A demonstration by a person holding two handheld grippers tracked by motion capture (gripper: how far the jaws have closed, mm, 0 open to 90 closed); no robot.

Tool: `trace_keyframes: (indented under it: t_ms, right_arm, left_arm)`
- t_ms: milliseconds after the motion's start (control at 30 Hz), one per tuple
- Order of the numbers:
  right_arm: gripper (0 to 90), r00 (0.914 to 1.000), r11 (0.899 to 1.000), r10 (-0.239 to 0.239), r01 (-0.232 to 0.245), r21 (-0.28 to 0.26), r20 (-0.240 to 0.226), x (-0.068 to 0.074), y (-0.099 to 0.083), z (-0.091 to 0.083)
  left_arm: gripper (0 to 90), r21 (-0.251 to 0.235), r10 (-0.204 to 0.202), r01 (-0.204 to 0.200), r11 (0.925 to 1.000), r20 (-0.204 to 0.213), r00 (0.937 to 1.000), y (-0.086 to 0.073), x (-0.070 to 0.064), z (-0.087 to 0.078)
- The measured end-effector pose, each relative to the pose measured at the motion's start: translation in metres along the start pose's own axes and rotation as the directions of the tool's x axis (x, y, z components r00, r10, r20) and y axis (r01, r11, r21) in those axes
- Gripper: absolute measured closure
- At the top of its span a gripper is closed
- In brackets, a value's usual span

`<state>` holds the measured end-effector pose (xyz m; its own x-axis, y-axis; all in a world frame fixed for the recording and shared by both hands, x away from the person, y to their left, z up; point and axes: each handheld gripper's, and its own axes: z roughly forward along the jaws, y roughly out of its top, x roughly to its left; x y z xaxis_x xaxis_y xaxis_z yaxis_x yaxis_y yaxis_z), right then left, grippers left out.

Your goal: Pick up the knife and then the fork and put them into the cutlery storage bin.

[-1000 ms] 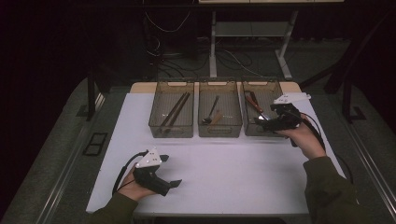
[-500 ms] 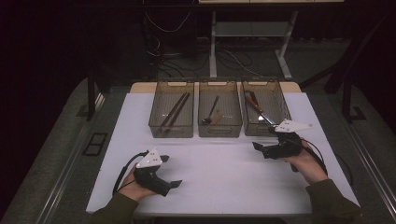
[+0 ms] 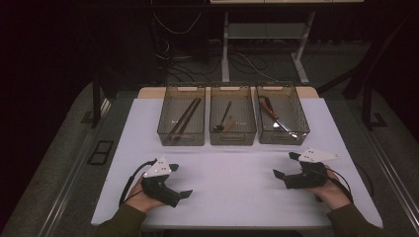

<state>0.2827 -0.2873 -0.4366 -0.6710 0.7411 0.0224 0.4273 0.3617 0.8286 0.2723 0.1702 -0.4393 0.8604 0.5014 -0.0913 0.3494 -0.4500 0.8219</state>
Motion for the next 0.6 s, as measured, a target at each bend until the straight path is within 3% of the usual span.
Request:
trace_keyframes:
  t_ms: [600]
  right_arm:
    - [12.3,0.9983,0.999,-0.005,0.008,0.041,-0.057,0.015,-0.023,-0.01]
  left_arm:
    - [0.0,-0.001,0.002,-0.002,1.0,-0.003,1.0,-0.001,0.0,-0.001]
